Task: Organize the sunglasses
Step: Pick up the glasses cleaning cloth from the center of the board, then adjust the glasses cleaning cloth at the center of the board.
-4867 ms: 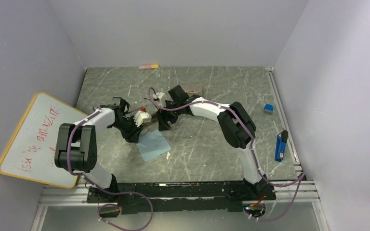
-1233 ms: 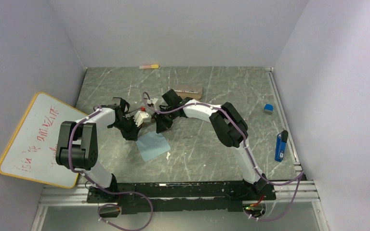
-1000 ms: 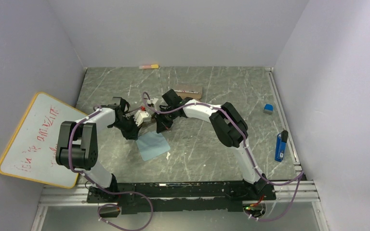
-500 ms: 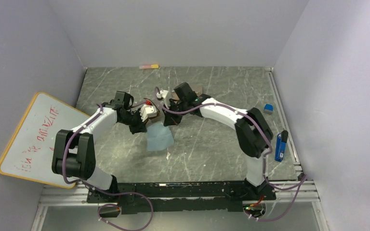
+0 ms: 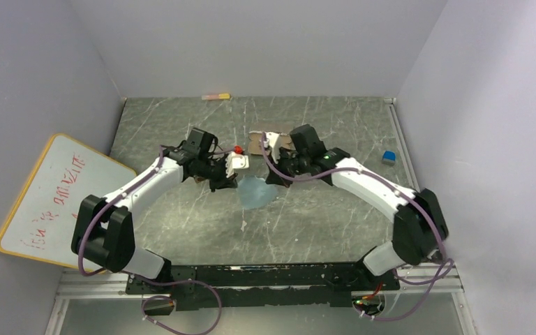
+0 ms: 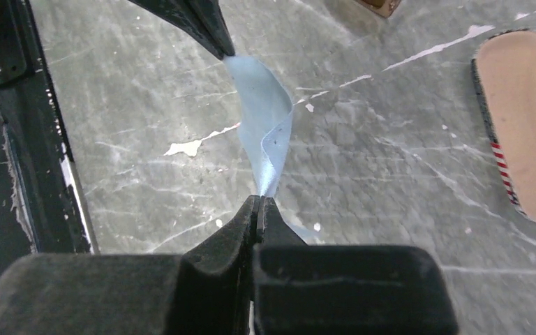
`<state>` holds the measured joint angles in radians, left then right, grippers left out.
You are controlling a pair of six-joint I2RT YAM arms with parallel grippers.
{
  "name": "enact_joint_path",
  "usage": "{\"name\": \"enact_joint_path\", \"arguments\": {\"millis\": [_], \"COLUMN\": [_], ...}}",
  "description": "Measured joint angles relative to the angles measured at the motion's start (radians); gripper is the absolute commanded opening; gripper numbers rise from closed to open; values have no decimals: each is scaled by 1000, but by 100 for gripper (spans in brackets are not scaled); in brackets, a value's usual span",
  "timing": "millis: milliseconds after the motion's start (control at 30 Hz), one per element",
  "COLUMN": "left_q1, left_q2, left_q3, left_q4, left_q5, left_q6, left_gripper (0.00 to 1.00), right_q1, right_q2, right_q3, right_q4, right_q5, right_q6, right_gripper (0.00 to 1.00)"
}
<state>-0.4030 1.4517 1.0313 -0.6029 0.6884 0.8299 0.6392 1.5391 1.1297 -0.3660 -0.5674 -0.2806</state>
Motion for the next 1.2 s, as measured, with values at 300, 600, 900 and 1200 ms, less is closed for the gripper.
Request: {"name": "enact_joint_path", "arguments": {"millis": [300,600,900,1200], "left_q1": [-58,-104,-140,-158], "left_q2": [-58,2,222,282], "left_q3": [7,26,105,170], "left_q4": [-10,17,89,226], "left_q5": [71,97,12,-125], "left_q6": [19,8,-98,-208], "left_gripper": [5,5,6,8], "right_q1": [-44,-69,-96,-184], "right_q2": [-318,-319,-168,-31], "right_q3": [-144,-264,-255,-241], "right_q4": [-6,21,122,219], "right_q5": [-2,-8,85,121], "right_q6": [-42,-24,1,20], "right_gripper": [0,0,0,0]}}
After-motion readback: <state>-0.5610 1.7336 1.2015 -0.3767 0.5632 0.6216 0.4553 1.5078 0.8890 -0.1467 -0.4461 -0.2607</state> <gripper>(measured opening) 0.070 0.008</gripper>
